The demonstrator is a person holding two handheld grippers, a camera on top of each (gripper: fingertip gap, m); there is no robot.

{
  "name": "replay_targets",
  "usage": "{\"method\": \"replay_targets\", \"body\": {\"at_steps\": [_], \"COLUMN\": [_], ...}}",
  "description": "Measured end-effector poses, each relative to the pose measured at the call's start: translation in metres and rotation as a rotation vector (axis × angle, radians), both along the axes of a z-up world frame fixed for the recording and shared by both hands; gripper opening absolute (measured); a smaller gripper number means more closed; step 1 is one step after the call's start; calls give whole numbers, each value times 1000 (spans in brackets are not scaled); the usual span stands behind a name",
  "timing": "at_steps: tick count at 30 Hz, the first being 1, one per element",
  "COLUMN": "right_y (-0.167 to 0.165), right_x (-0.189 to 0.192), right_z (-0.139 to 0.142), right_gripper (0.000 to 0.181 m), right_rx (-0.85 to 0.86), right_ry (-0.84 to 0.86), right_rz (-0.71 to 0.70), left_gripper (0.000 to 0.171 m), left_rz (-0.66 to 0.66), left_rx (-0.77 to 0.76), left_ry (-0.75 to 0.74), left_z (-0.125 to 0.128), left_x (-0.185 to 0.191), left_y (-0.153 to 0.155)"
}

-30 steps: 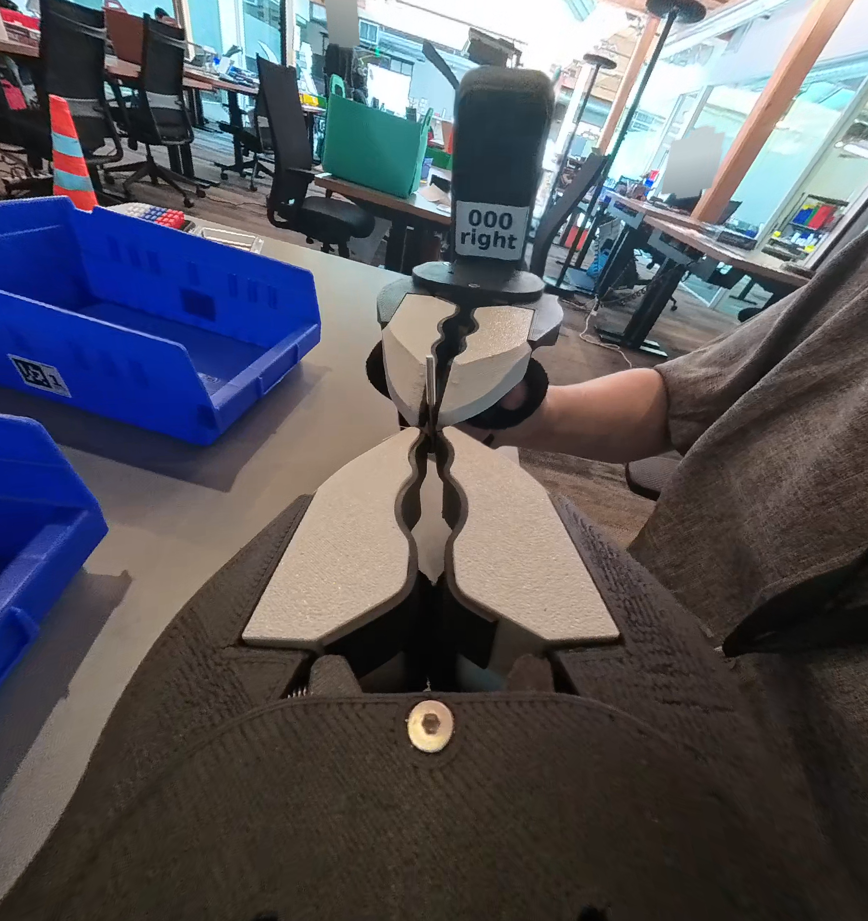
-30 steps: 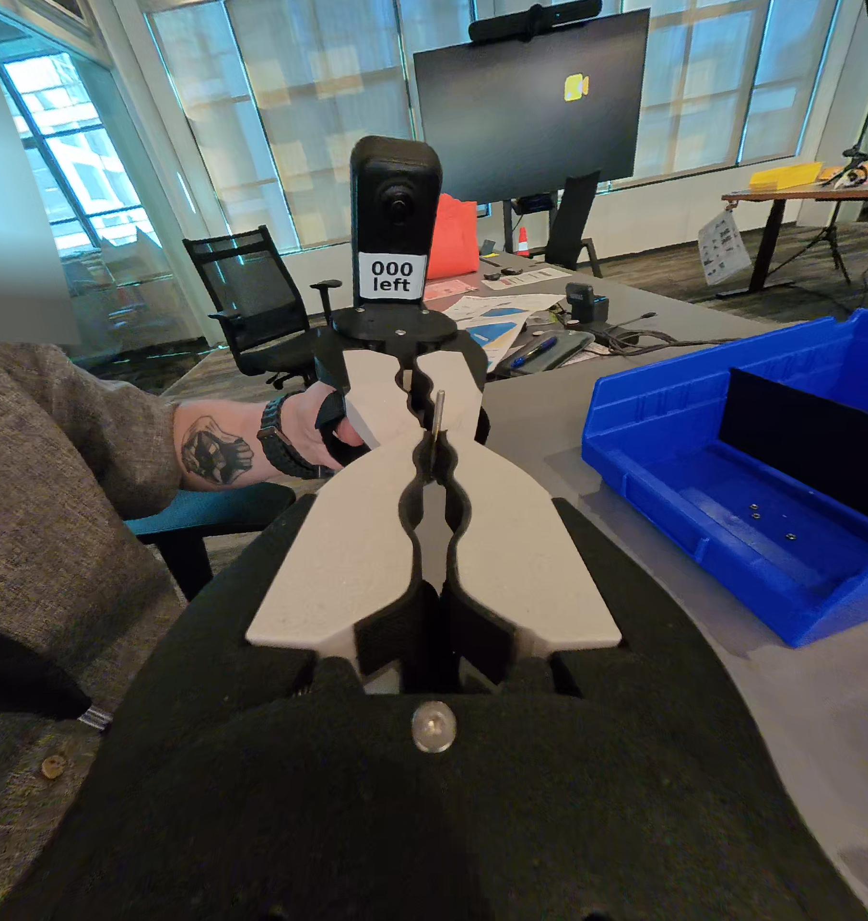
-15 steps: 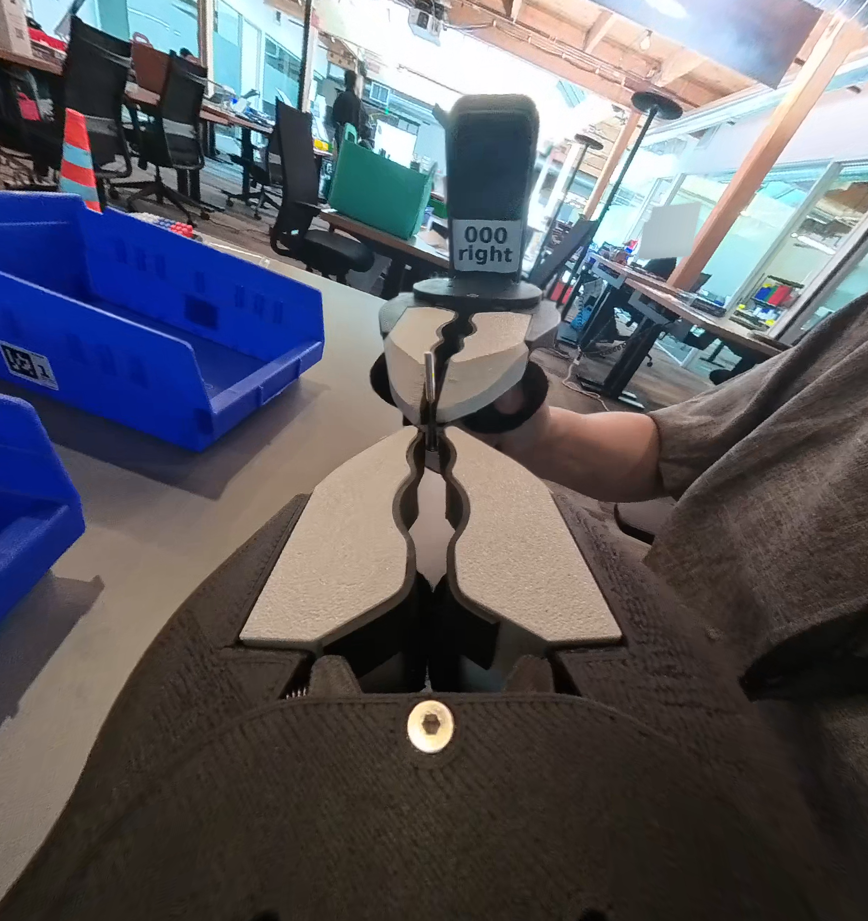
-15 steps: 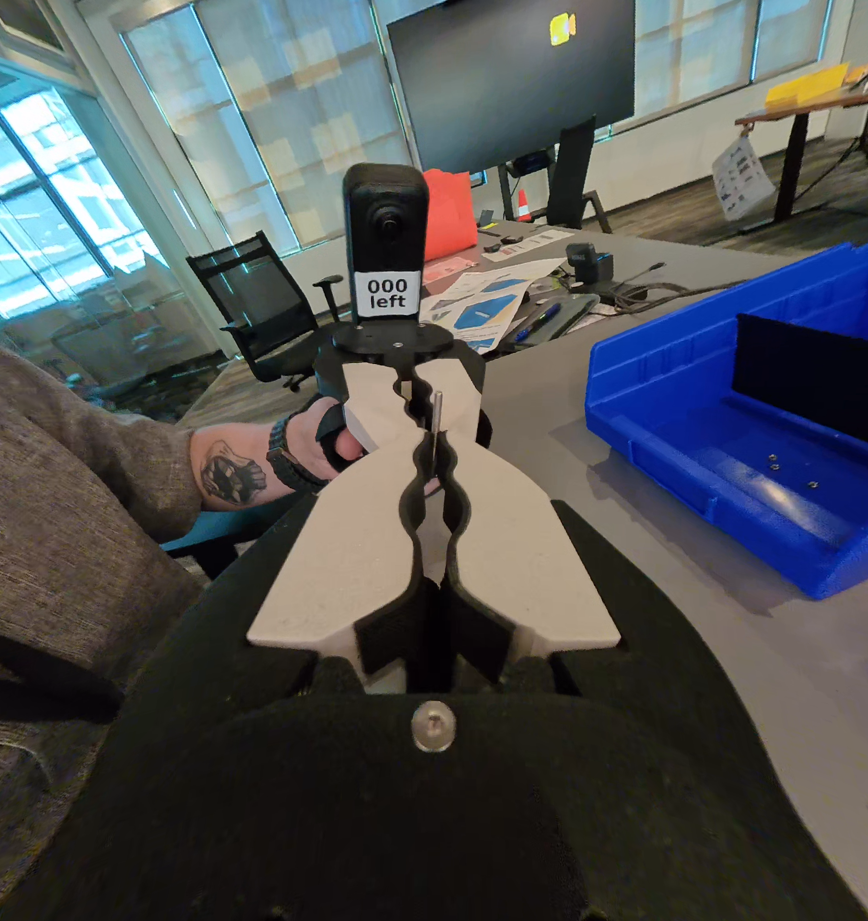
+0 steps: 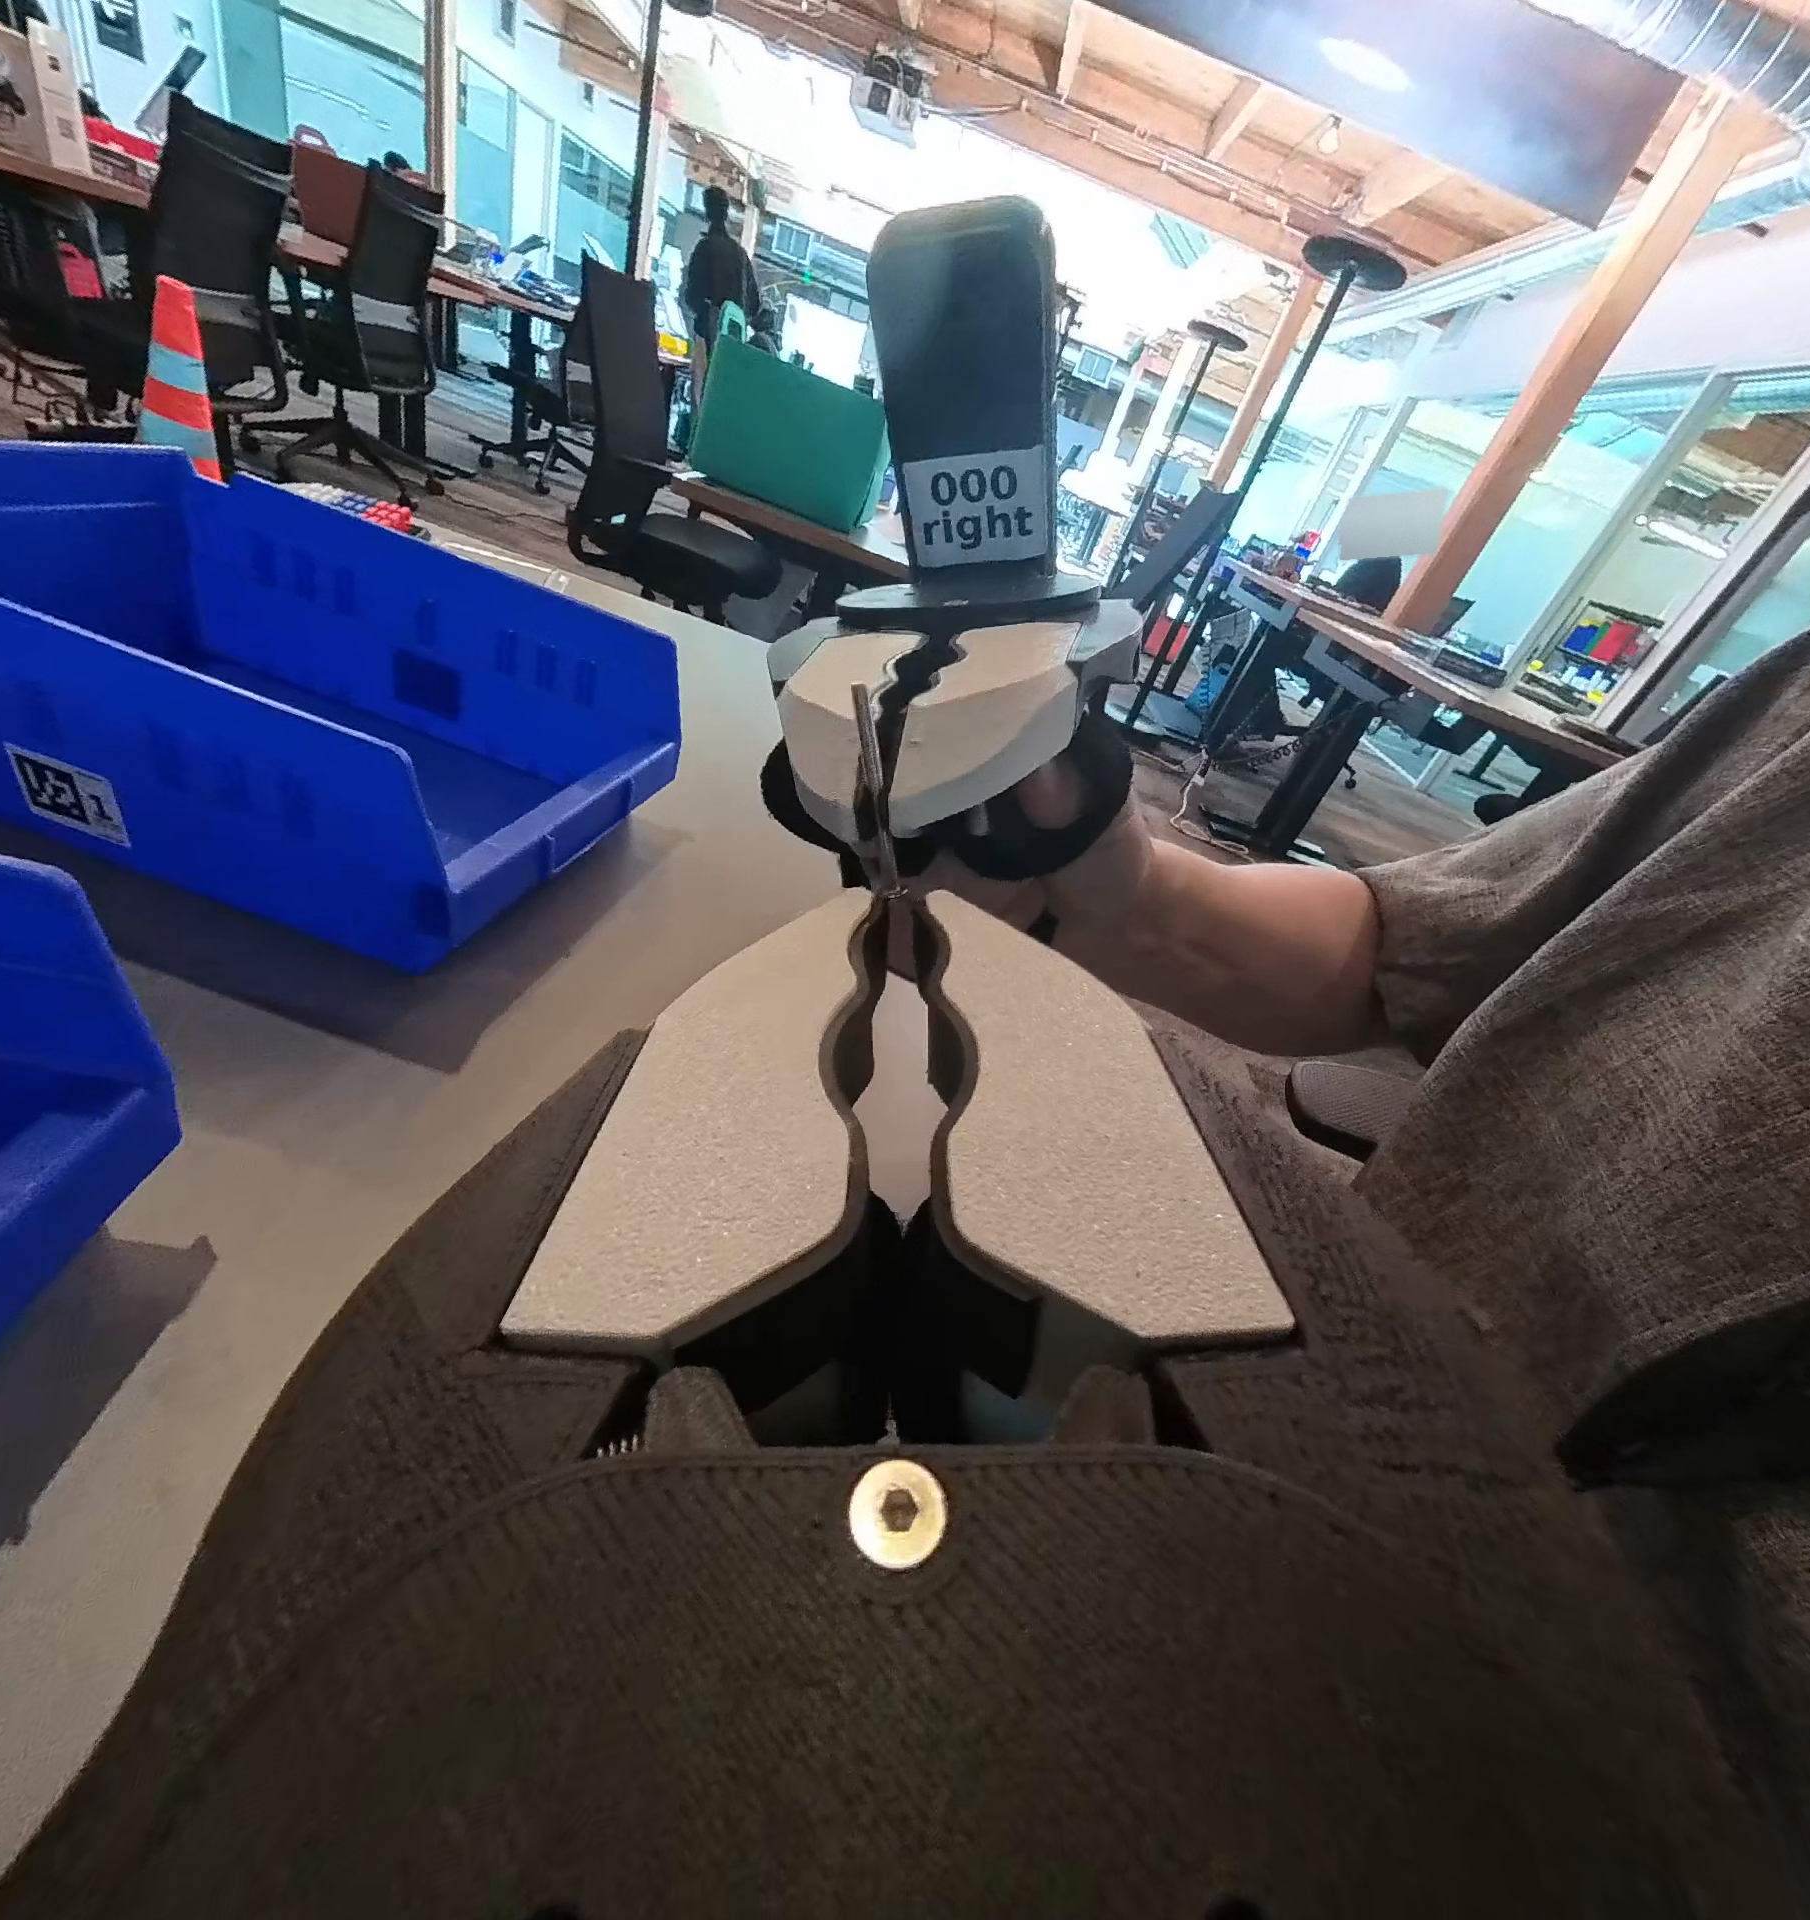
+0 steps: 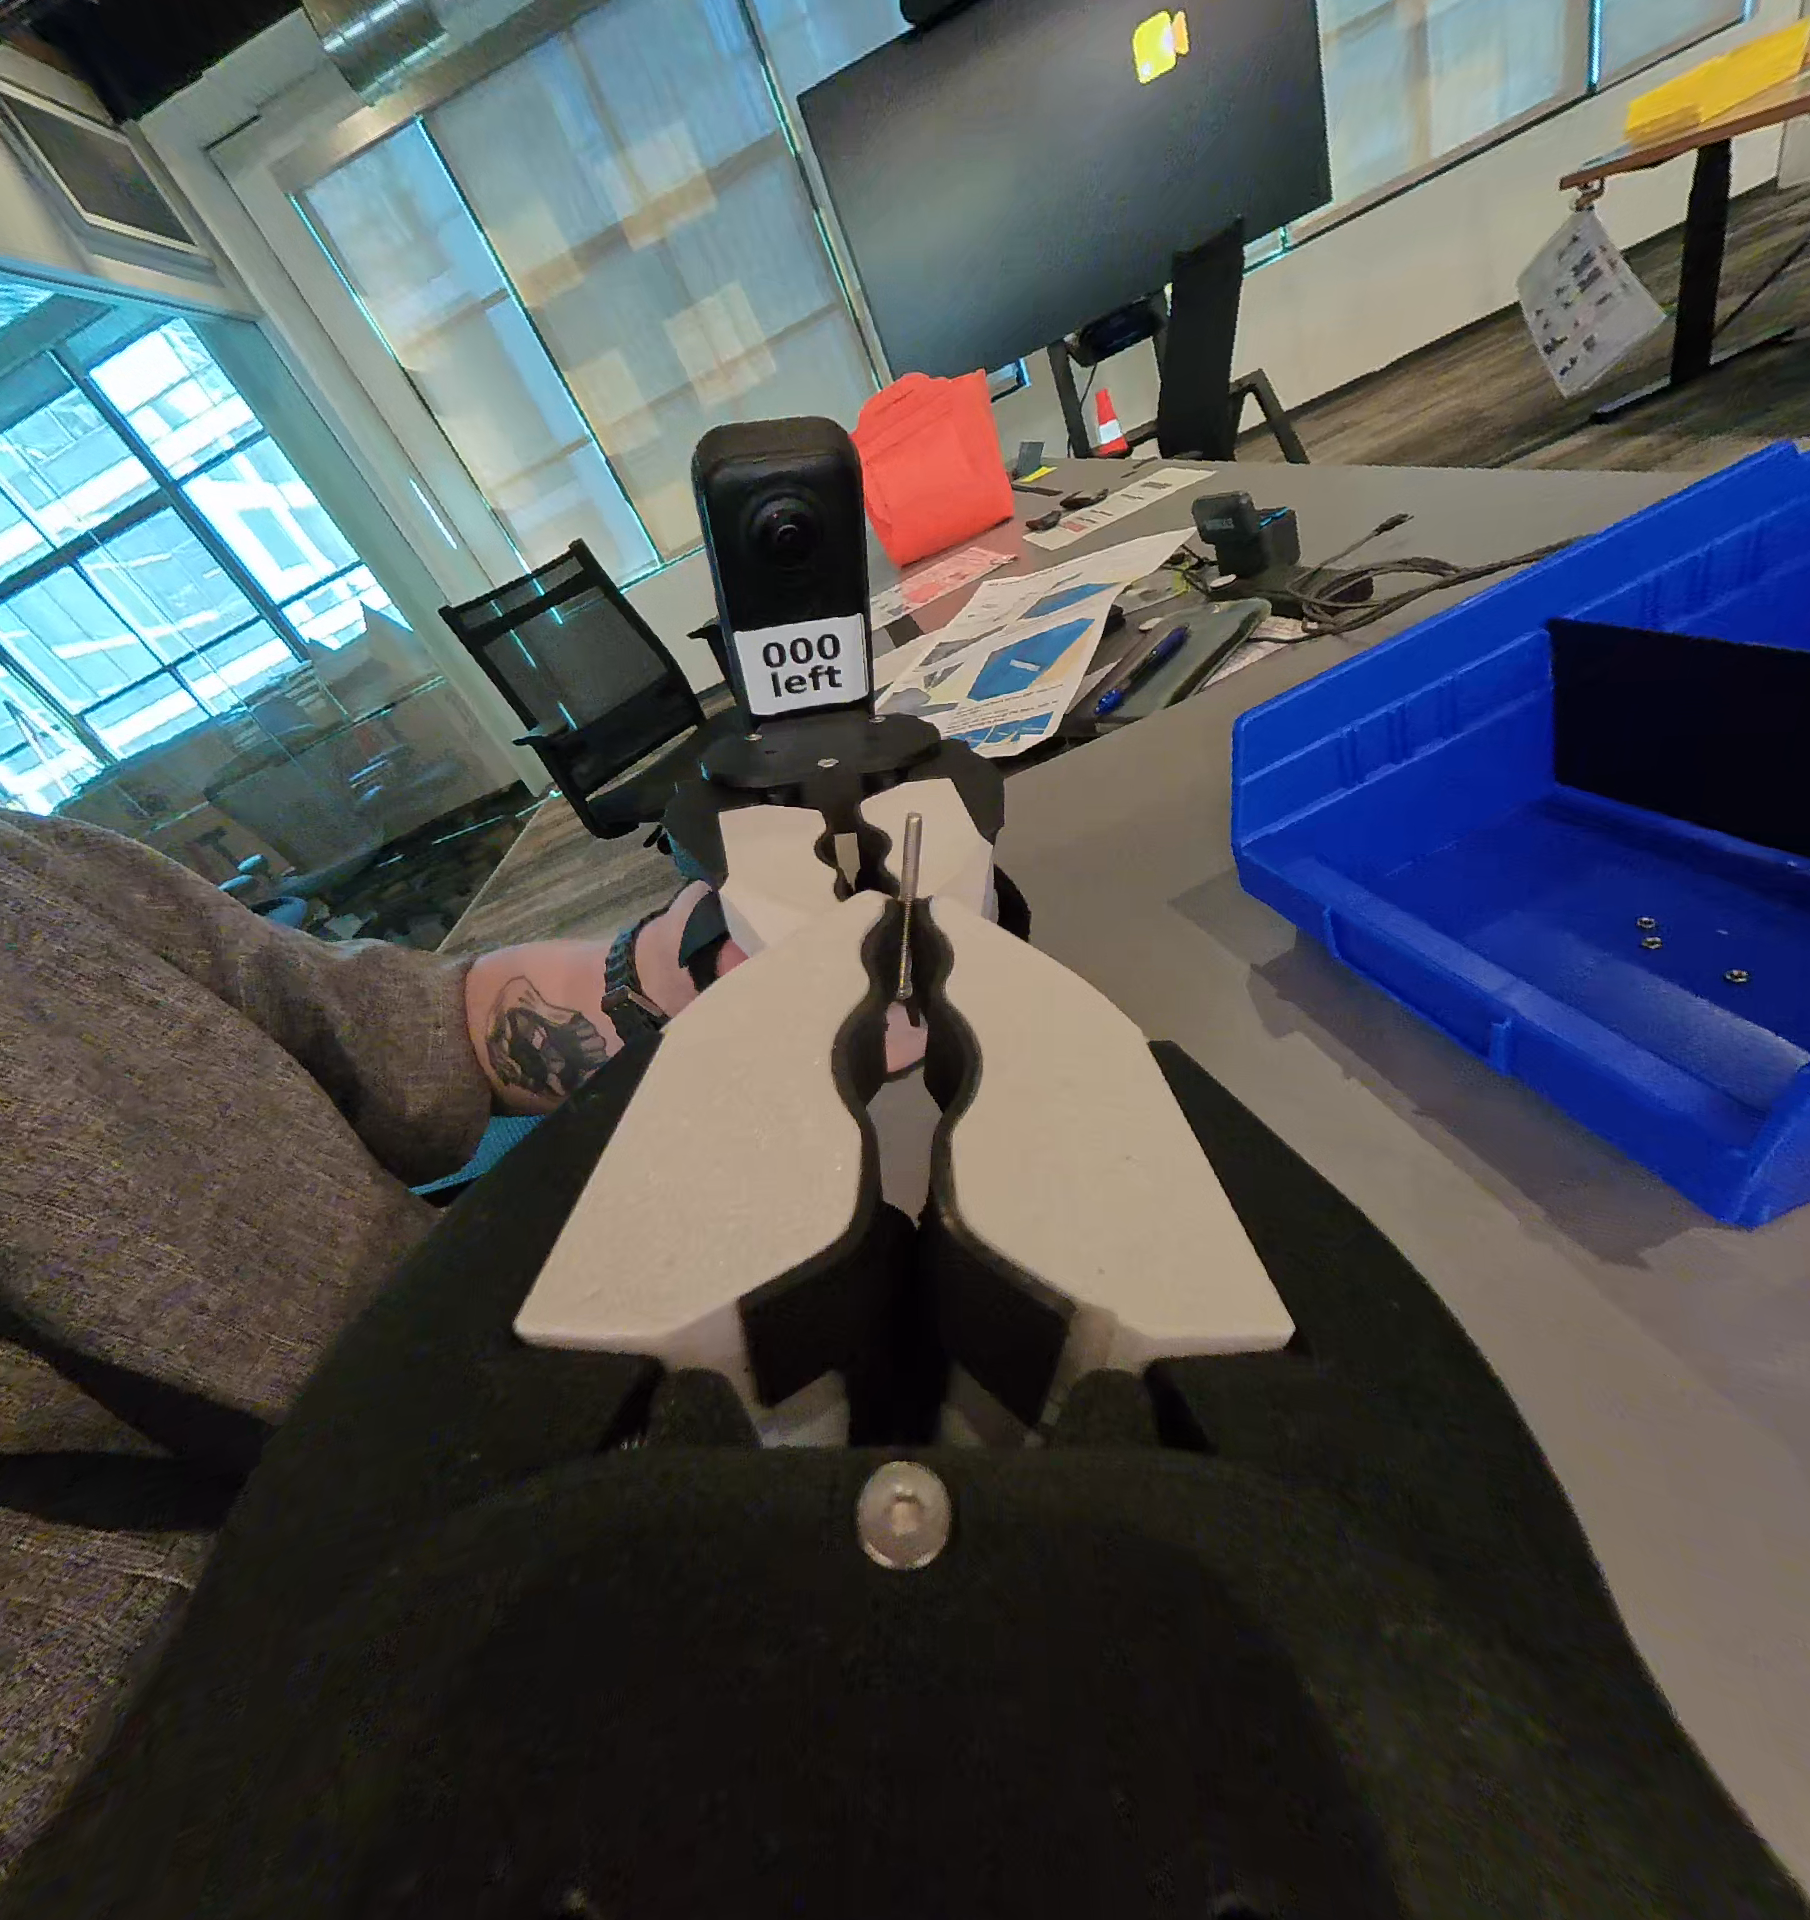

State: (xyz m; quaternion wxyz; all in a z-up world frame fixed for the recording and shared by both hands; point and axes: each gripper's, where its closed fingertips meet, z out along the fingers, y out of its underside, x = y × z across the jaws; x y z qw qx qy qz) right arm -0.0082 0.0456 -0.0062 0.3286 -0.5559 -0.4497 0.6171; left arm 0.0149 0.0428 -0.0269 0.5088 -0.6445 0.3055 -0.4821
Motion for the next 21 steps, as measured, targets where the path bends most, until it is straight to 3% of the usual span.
{"method": "replay_targets", "body": {"at_steps": [15,21], "right_y": [2,4], "right_x": [0,0], "right_z": [8,6], "right_gripper": [2,2], "right_rx": [4,7], "right_ry": [29,19], "right_rz": [-10,-21], "left_gripper": [5,14], "left_rz": [3,10], "left_rx": [-35,-12], "left_ry": [-8,-12], "left_z": [-5,-1], "left_x": [3,2], "left_y": [2,2]}}
